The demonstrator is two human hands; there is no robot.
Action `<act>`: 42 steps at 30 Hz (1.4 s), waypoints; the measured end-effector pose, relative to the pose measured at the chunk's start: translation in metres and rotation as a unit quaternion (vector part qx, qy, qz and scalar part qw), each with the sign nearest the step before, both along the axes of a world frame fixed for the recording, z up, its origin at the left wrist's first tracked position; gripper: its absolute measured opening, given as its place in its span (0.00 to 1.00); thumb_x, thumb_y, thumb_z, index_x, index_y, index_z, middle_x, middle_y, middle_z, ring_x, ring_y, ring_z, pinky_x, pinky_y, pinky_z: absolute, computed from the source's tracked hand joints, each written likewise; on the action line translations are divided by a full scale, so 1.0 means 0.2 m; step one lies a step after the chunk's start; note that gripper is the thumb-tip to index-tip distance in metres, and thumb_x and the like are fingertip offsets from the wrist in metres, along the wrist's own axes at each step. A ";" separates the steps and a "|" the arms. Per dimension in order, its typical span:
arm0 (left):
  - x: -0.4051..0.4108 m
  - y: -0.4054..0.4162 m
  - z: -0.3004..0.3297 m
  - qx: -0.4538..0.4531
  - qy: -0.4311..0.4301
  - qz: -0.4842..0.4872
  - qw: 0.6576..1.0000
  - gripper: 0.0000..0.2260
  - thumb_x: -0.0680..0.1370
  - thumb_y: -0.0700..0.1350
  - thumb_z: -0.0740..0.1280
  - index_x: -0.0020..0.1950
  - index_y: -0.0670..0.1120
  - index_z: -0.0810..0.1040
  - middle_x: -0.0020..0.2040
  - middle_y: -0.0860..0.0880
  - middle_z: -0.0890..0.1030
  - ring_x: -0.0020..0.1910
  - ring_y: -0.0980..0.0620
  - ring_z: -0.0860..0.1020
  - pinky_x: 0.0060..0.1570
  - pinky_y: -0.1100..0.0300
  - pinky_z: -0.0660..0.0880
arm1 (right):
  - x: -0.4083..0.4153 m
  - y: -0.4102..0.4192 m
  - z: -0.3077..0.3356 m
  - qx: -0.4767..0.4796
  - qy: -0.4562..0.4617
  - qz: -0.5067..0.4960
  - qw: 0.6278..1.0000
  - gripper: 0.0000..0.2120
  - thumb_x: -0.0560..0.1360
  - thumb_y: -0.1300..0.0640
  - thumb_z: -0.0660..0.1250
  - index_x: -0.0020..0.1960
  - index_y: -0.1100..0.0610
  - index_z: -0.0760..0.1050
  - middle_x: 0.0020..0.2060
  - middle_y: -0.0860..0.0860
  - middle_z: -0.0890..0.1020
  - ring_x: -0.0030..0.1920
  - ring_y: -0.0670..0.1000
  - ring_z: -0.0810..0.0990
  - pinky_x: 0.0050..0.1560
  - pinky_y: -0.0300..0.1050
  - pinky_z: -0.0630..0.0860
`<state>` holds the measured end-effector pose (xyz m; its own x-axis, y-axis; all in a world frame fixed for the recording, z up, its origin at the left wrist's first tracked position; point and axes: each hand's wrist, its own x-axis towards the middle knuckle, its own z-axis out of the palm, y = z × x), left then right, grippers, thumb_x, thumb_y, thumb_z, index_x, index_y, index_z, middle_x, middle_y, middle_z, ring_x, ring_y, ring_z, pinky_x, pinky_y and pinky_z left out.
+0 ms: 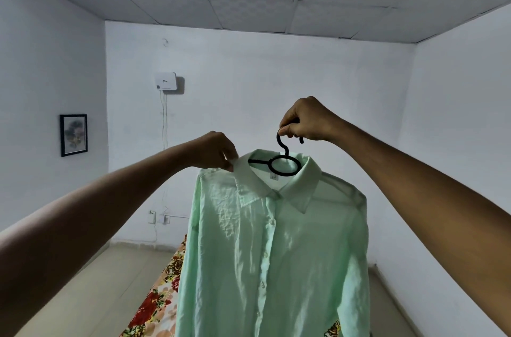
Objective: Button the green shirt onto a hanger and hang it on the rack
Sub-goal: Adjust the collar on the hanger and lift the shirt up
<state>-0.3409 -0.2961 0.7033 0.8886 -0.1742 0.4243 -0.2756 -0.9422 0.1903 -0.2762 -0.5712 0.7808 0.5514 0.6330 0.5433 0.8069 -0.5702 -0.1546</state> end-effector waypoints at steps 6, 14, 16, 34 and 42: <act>0.03 -0.01 0.03 0.053 -0.005 0.041 0.998 0.12 0.65 0.44 0.83 0.46 0.47 0.87 0.36 0.56 0.83 0.37 0.61 0.79 0.44 0.61 0.75 | 0.01 0.00 -0.02 0.001 0.004 0.011 1.000 0.01 0.73 0.57 0.77 0.43 0.52 0.88 0.33 0.47 0.86 0.39 0.52 0.87 0.45 0.57 0.85; 0.06 -0.17 0.07 0.041 0.122 -0.043 0.991 0.28 0.63 0.56 0.83 0.61 0.50 0.82 0.53 0.53 0.86 0.54 0.53 0.83 0.57 0.55 0.79 | 0.03 -0.02 -0.07 0.016 0.007 0.020 1.000 0.01 0.72 0.58 0.77 0.43 0.53 0.88 0.34 0.49 0.86 0.38 0.53 0.87 0.43 0.54 0.85; 0.08 -0.18 0.03 0.037 0.084 -0.042 0.995 0.19 0.64 0.52 0.82 0.50 0.46 0.84 0.43 0.48 0.85 0.42 0.50 0.82 0.45 0.53 0.80 | 0.03 -0.02 -0.07 0.023 0.009 0.023 0.999 0.01 0.73 0.58 0.77 0.43 0.53 0.88 0.34 0.49 0.87 0.39 0.52 0.87 0.43 0.54 0.85; 0.03 -0.09 -0.01 -0.134 -0.112 -0.002 0.985 0.10 0.67 0.43 0.82 0.42 0.41 0.84 0.37 0.37 0.81 0.33 0.53 0.72 0.33 0.60 0.70 | 0.19 -0.29 -0.41 0.074 0.222 0.097 0.967 0.09 0.77 0.50 0.73 0.57 0.49 0.82 0.45 0.48 0.87 0.45 0.43 0.84 0.50 0.39 0.79; -0.31 0.06 -0.04 -0.177 0.041 0.045 0.982 0.10 0.68 0.43 0.82 0.42 0.43 0.84 0.36 0.50 0.82 0.33 0.57 0.77 0.34 0.63 0.76 | 0.15 -0.08 -0.43 0.076 0.209 0.166 0.961 0.07 0.78 0.55 0.74 0.41 0.54 0.83 0.34 0.45 0.81 0.35 0.44 0.75 0.39 0.42 0.71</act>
